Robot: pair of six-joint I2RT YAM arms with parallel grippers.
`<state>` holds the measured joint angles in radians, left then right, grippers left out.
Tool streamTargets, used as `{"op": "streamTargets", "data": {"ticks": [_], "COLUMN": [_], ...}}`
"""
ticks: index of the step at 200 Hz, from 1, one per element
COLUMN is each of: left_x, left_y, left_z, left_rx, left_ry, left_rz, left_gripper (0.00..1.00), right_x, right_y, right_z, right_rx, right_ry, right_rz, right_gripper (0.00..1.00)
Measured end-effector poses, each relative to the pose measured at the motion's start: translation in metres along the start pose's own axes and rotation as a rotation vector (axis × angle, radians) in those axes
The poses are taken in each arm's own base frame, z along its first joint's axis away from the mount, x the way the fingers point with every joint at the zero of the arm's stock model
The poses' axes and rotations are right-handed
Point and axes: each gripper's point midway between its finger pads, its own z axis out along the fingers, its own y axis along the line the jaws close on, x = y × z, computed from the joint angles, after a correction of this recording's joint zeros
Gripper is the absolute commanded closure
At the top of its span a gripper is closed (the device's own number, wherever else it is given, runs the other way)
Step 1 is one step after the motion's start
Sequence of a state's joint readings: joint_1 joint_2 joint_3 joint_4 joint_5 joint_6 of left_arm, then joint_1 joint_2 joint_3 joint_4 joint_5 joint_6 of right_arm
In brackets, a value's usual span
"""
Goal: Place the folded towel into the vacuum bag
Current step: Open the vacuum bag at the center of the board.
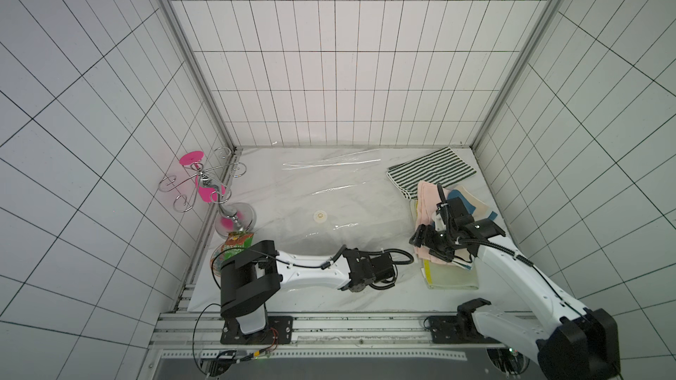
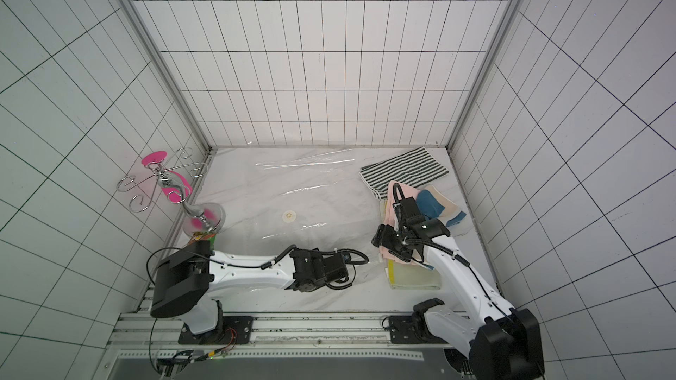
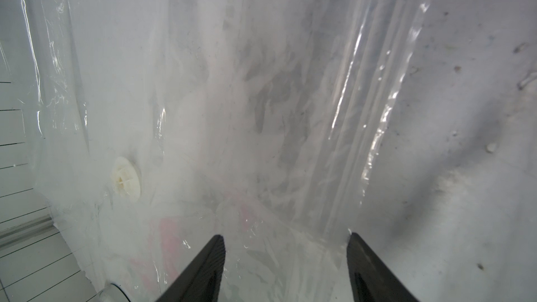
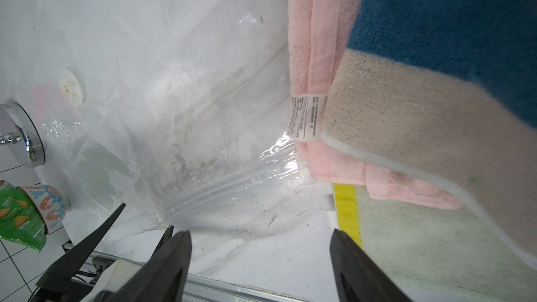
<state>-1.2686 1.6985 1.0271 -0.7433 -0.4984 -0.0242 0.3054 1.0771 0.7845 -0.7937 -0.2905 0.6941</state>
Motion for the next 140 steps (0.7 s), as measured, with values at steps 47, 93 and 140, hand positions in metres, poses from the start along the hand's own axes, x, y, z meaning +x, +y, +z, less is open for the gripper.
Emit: {"op": "streamTargets", "data": {"ticks": [47,93,140], "left_x": [0.003,0.006,0.007], "left_y": [0.008,0.022,0.022], "left_z": [0.010,0.025,0.044], "left_rx": [0.048,0.142,0.149], "left_ry": [0.024,0.052,0.099], "left_rz": [-0.070,-0.185,-0.175], "left_gripper": [0.57,0.62,0.83], "right_x": [0.002,0.001,0.000], "right_y": [-0.001,0.001,0.005], "right_z": [0.003,0.004,0.006], "right_rx": [-0.006,-0.017,-0.030], "right_ry": [0.006,0.005,0.008], "right_rz": [0.001,0.000,0.001], "right_gripper": [0.22,0.23,0.23]}}
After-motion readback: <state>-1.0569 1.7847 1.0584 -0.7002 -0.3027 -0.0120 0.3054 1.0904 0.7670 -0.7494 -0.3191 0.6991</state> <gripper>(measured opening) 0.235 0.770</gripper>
